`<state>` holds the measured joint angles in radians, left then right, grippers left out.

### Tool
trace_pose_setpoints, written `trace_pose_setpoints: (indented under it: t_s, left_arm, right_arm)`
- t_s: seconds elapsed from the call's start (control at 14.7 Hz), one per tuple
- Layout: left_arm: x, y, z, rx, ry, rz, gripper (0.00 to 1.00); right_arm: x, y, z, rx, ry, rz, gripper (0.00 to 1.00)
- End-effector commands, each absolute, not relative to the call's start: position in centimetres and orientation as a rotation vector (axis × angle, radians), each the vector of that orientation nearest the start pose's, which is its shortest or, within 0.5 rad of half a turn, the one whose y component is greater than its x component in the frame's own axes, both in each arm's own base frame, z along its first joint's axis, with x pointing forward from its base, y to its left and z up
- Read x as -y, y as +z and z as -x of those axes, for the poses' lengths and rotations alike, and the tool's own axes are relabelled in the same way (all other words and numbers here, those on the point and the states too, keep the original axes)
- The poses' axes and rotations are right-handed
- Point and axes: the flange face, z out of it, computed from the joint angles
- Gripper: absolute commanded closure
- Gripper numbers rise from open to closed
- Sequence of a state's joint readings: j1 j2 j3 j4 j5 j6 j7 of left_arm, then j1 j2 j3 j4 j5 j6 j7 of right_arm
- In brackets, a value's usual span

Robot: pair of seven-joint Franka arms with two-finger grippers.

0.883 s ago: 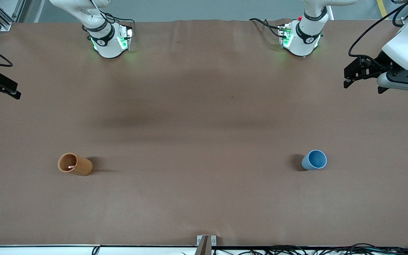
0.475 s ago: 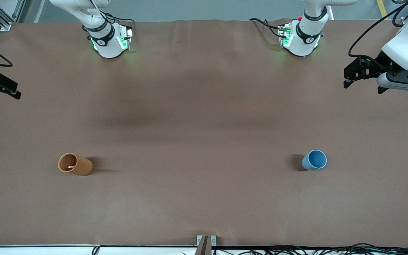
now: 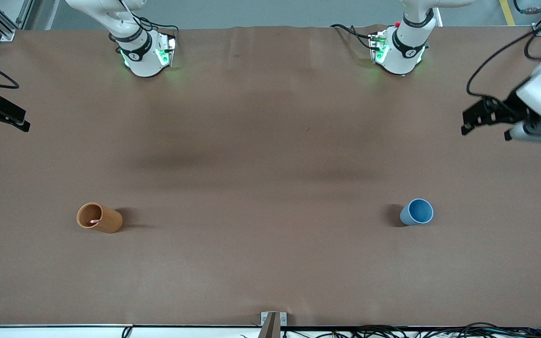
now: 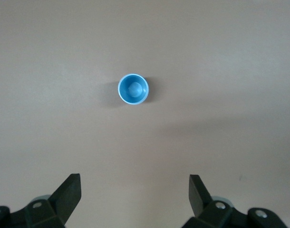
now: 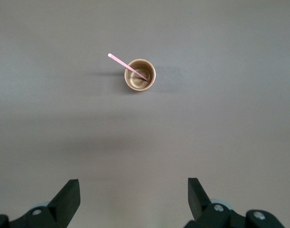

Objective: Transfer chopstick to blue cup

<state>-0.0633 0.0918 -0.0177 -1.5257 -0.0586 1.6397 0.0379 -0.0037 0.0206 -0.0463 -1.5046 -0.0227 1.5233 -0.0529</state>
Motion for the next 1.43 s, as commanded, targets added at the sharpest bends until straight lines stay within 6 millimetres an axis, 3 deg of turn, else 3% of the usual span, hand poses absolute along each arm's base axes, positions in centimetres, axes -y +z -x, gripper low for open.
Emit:
trace_pose_setpoints:
  t_s: [0.0,0.14,0.34,0.61,0.88,0.95,1.09,1.36]
  left_arm:
    - [3.6,53.1,-63.1,-0.178,0.010,3.218,0.00]
    - [3.5,46.8,-65.4,-0.164,0.015,3.210,0.00]
    - [3.3,38.5,-66.8,-0.147,-0.041,3.202,0.00]
    - [3.1,31.3,-67.2,-0.145,-0.027,3.195,0.00]
    - [2.2,27.8,-66.4,-0.116,0.029,3.196,0.06]
    - [2.1,27.2,-66.4,-0.113,0.034,3.196,0.11]
    - [1.9,26.1,-66.4,-0.097,0.041,3.201,0.31]
    - [1.9,25.4,-66.5,-0.084,0.041,3.202,0.82]
  right_arm:
    - [2.2,62.6,-56.5,0.038,0.028,3.156,0.00]
    - [1.9,60.4,-57.9,0.044,0.040,3.156,0.00]
    - [-0.2,55.8,-60.3,0.090,0.022,3.158,0.01]
    - [-1.7,49.3,-62.9,0.133,0.066,3.161,0.05]
    - [-3.9,43.6,-65.5,0.231,0.081,3.195,0.17]
    - [-4.1,42.7,-66.0,0.240,0.052,3.201,0.19]
    - [-4.3,41.4,-67.0,0.250,-0.003,3.201,0.25]
    - [-4.1,39.1,-67.8,0.388,-0.037,3.199,0.54]
